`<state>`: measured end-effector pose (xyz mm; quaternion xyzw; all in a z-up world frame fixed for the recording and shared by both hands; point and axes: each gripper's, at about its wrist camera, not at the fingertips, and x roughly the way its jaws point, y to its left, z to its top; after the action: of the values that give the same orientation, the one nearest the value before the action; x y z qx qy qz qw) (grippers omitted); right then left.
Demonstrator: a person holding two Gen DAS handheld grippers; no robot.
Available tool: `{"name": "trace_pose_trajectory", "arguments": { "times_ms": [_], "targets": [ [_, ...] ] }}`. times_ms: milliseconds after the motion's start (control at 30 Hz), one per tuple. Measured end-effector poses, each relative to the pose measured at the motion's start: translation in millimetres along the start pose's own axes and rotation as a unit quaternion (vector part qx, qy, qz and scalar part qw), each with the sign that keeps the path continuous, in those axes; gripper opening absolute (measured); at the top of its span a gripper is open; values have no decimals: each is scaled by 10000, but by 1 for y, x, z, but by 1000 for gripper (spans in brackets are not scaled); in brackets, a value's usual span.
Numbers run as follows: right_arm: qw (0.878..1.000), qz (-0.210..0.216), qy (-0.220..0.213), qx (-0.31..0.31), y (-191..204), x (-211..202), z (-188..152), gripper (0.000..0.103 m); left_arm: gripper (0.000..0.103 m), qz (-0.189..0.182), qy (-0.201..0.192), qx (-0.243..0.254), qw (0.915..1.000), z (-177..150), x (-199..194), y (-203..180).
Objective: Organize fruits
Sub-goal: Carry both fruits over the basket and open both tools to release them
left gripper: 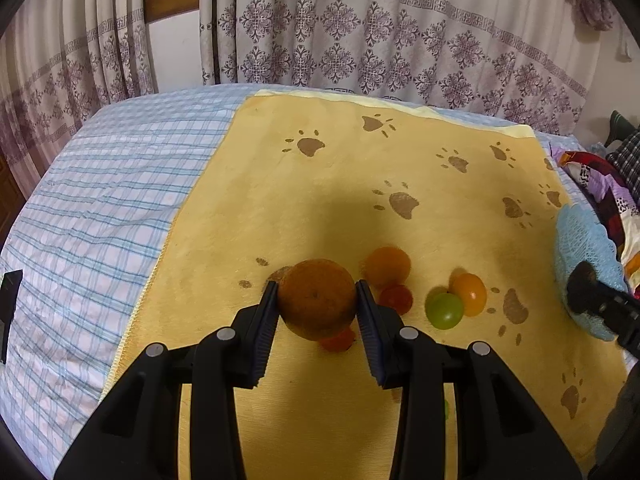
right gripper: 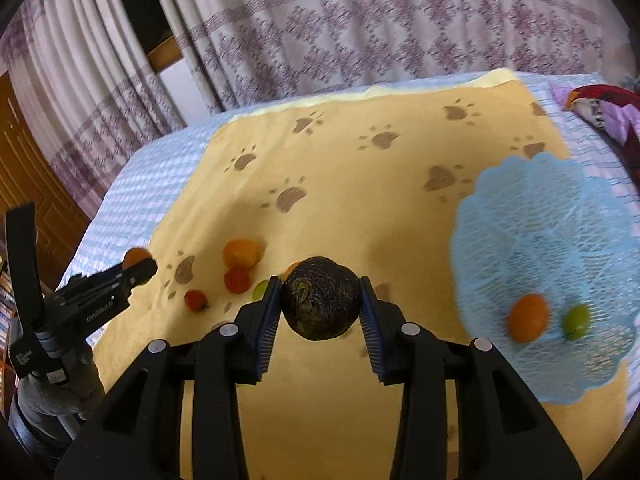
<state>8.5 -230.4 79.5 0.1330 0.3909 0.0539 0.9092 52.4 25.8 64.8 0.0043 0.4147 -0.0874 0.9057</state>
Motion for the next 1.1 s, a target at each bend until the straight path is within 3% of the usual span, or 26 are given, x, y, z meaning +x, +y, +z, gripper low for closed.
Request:
{"name": "trace_pose_trajectory", "arguments": {
  "times_ms": [367, 700, 1100],
  "targets": [
    [9974, -374, -531, 312, -56, -55, 12, 39, 39, -402, -185, 205, 9988, 10, -18, -49],
    [9888, -962, -649, 942, -132, -88, -7, 39, 39, -758, -224, 436, 9959, 14, -22, -104],
    [9816, -1262, -373, 1385, -173, -67, -20, 39, 39, -1360, -89, 894, 9866, 6, -11, -196]
  ]
}}
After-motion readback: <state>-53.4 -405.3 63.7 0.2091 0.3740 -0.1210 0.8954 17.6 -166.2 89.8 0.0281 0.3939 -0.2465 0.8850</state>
